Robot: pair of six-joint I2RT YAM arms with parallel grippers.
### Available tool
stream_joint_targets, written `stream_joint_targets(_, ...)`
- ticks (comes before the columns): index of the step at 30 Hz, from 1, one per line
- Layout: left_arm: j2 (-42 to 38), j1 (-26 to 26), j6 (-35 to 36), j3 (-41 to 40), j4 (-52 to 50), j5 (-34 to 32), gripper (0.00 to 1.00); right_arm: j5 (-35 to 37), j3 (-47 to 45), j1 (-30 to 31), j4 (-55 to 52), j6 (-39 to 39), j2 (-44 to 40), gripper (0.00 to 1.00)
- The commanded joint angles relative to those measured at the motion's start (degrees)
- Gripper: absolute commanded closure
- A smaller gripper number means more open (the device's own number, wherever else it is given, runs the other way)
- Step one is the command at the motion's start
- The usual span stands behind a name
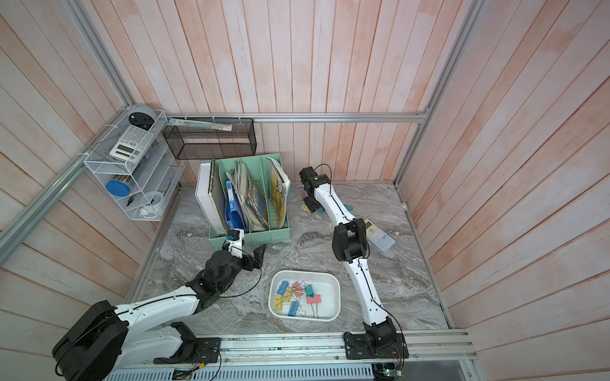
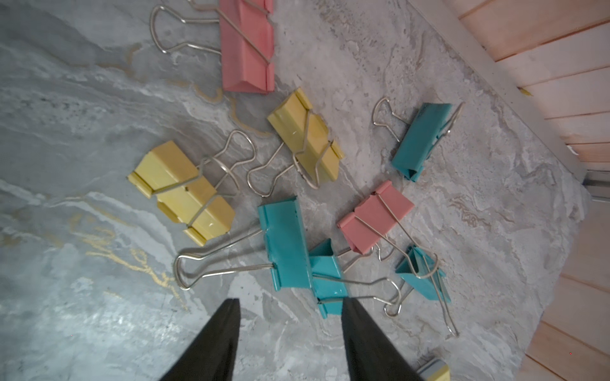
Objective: Put the binder clips in the storage box
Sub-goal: Adjust the binder clip at the center of the board.
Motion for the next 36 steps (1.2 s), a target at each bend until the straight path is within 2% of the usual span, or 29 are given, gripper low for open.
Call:
stream_joint_targets(1,-0.7,0.2,0.7,1.2,0.0,0.2,0.0,-1.3,-2.5,-1.1,-0.5,3.9,-0.9,0.45)
stream_joint_targets(6,-1.4,0.2,0.6,1.0,-0.2,0.2,0.0,2.0,-14.2,-4.4,2.5,6.2,-7.5,0.44)
stream_joint_targets(8,-1.4,0.1,0.4,1.0,-0.1,0.4,0.0,0.7,-20.3,-6.7,4.7,5.6,-10.9,0.44)
stream_joint_targets(11,-1.3,0.1,0.4,1.0,0.0,0.5,0.0,-3.6,-31.7,-10.7,12.1,6.4,-17.6,0.39)
stream_joint_targets(14,-1.3,0.2,0.4,1.1,0.0,0.4,0.0,-6.0,-36.8,-13.6,14.3,9.9,-23.1,0.34)
stream_joint_targets(17,-1.4,0.2,0.3,1.0,0.2,0.3,0.0,-14.1,-37.1,-12.4,15.1,13.1,-28.1,0.32)
stream_joint_targets(19,-1.4,0.2,0.4,1.2,0.1,0.5,0.0,-16.6,-38.2,-10.1,18.0,19.1,-30.6,0.34)
stream_joint_targets(21,-1.4,0.2,0.4,1.2,0.0,0.4,0.0,-18.5,-41.6,-7.3,24.4,26.8,-32.6,0.36)
stream_joint_targets(23,-1.6,0.2,0.4,1.1,0.0,0.3,0.0,-19.3,-48.2,-4.4,36.4,33.6,-34.6,0.36)
stream_joint_targets(26,-1.8,0.2,0.4,0.9,-0.1,0.3,0.0,-14.3,-55.8,-1.3,55.8,38.9,-34.1,0.34)
stream_joint_targets(27,-1.8,0.1,0.4,0.8,0.0,0.2,0.0,-13.5,-55.6,-1.1,58.6,39.5,-32.7,0.29)
stream_joint_targets(29,-2.0,0.1,0.6,0.9,-0.2,0.1,0.0,-14.1,-51.3,-1.4,59.8,38.8,-27.9,0.09)
stream_joint_targets(30,-2.1,0.2,0.7,0.9,-0.1,0.0,0.0,-14.2,-49.2,-1.7,59.6,38.1,-25.5,0.03)
stream_joint_targets(36,-2.3,0.2,1.0,0.8,-0.2,-0.4,0.0,-18.7,-44.3,-4.0,66.4,36.1,-17.0,0.02)
